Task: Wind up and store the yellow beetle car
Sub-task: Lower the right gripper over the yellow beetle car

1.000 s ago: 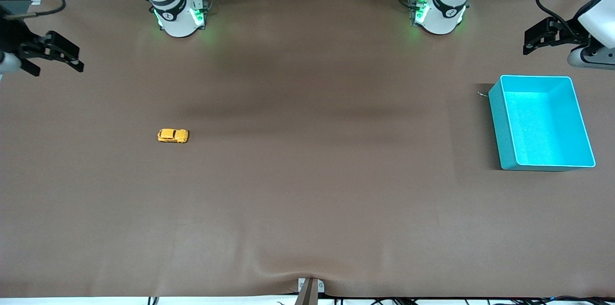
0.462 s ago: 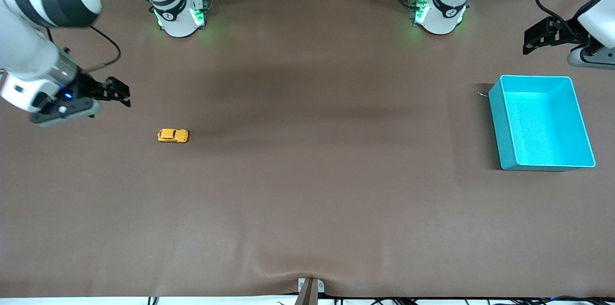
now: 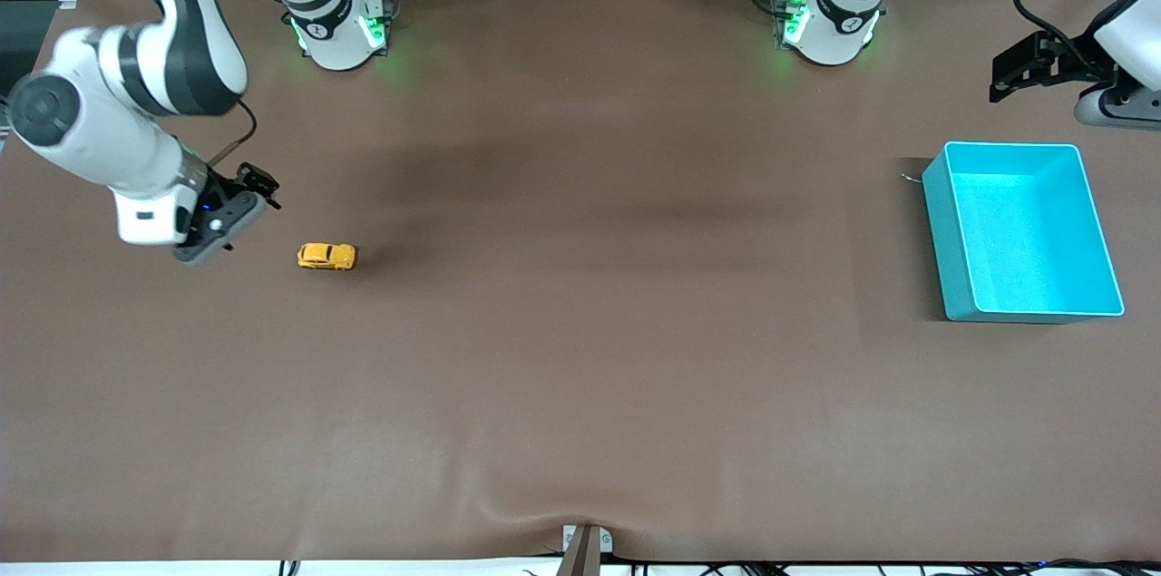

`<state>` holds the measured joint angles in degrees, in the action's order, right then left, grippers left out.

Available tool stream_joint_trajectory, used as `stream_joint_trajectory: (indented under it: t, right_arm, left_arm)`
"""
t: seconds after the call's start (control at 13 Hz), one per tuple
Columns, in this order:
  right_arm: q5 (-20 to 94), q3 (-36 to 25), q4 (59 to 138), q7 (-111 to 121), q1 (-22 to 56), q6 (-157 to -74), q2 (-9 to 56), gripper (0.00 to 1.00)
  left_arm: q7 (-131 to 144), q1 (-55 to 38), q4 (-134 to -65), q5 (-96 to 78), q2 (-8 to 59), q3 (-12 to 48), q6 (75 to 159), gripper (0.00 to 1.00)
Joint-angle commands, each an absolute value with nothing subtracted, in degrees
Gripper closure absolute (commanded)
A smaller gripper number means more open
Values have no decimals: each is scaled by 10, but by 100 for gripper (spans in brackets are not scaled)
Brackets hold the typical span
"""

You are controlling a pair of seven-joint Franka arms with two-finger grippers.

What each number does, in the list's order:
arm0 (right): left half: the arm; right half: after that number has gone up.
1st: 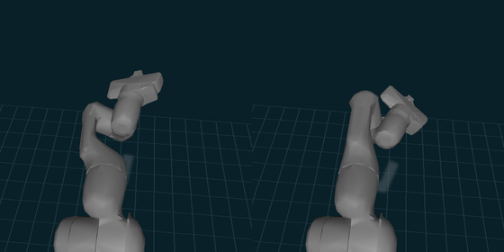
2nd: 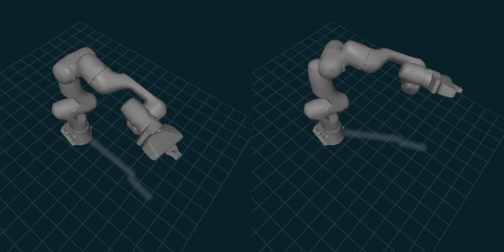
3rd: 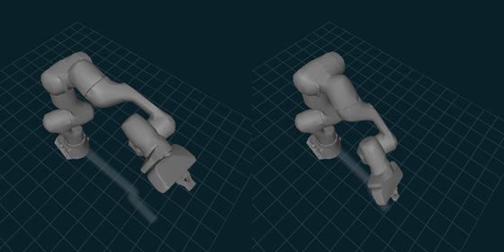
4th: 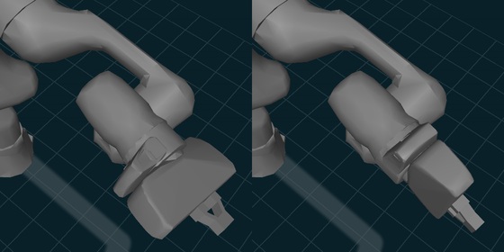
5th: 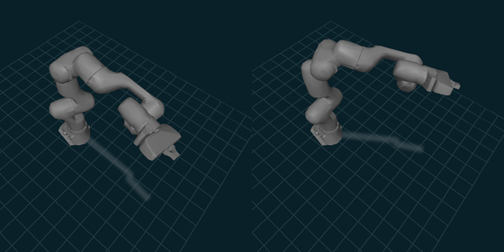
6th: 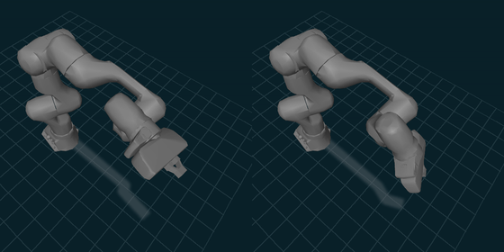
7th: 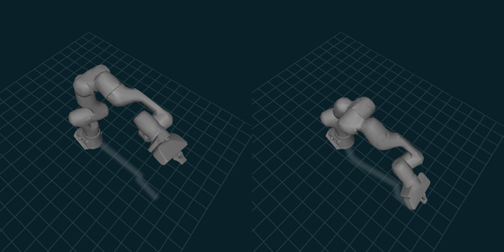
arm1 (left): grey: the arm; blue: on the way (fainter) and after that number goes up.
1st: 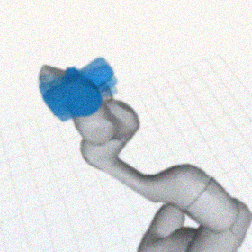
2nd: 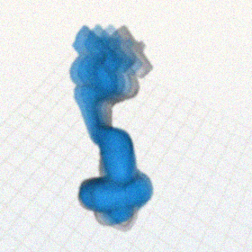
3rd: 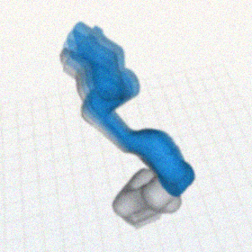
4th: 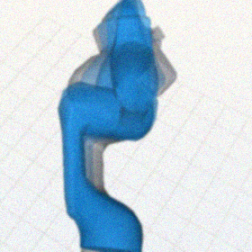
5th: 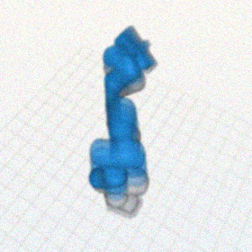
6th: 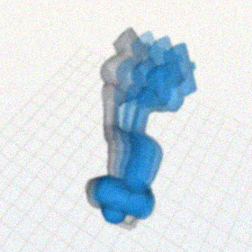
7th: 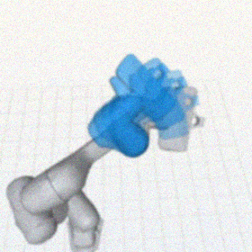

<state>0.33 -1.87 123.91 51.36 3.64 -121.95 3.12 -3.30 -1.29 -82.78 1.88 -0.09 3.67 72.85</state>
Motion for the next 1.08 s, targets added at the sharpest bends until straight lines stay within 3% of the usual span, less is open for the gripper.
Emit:
stream_joint_trajectory:
  t: [0.0, 0.15, 0.62, 1.0]
  right_arm:
    - [-4, -14, 1247, 605, 28, -1245, 71, 0]
    - [-4, -14, 1290, 690, 25, -1331, 79, 0]
    - [-4, -12, 1336, 773, 47, -1451, 107, 0]
    - [-4, -8, 1355, 786, 51, -1493, 143, 0]
  left_arm:
    - [-34, -8, -842, 14, -16, 36, 738, 0]
    - [-32, -7, -843, 18, -15, 33, 758, 0]
    - [10, -7, -846, 21, -14, 33, 767, 0]
    - [11, 6, -860, 21, -19, 33, 767, 0]
